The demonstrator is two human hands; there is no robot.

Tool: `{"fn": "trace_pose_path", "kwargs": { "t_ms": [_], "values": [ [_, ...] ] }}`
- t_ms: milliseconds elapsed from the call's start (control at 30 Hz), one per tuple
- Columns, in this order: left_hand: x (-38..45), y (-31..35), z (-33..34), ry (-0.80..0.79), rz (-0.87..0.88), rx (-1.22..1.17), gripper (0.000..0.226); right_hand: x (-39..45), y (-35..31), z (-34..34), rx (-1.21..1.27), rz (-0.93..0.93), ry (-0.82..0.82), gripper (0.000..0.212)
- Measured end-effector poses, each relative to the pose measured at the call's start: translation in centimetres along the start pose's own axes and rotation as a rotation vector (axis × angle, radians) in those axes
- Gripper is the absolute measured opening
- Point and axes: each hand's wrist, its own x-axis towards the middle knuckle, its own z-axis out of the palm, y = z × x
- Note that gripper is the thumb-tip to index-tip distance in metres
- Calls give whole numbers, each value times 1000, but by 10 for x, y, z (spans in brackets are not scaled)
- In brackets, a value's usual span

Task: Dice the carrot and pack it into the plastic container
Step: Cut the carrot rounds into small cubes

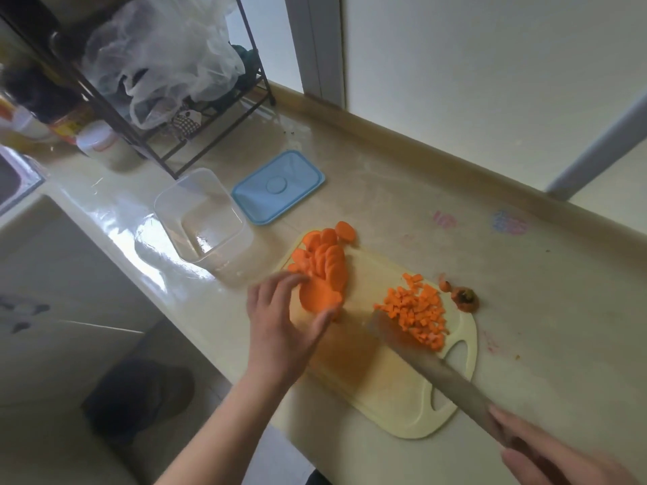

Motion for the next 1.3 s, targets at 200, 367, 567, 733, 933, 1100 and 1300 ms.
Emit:
{"fn": "trace_pose_path", "kwargs": {
  "t_ms": [200, 367, 567, 733, 933, 1100, 1300],
  "values": [
    [-84, 9, 8, -249, 23, 162, 57, -4, -37, 29, 499, 221, -273, 21],
    [-95, 8, 1, -257, 51, 82, 55, 10, -36, 28, 435, 197, -466, 37],
    [-93, 11, 10, -223, 251, -99, 19, 15, -32, 30, 336, 184, -432, 24],
    [-92, 17, 24, -267, 255, -100, 12, 5, -37, 43, 290, 158, -344, 26],
    [-98, 9, 24, -267, 324, -30, 19, 4, -41, 38, 270, 139, -340, 34],
    [-95, 8, 22, -326, 350, -89, 32, -4, -40, 42, 223, 122, -330, 37],
    [-94, 11, 21, -313, 350, -95, 26, -8, -28, 46, 167, 113, -265, 75]
  ]
}}
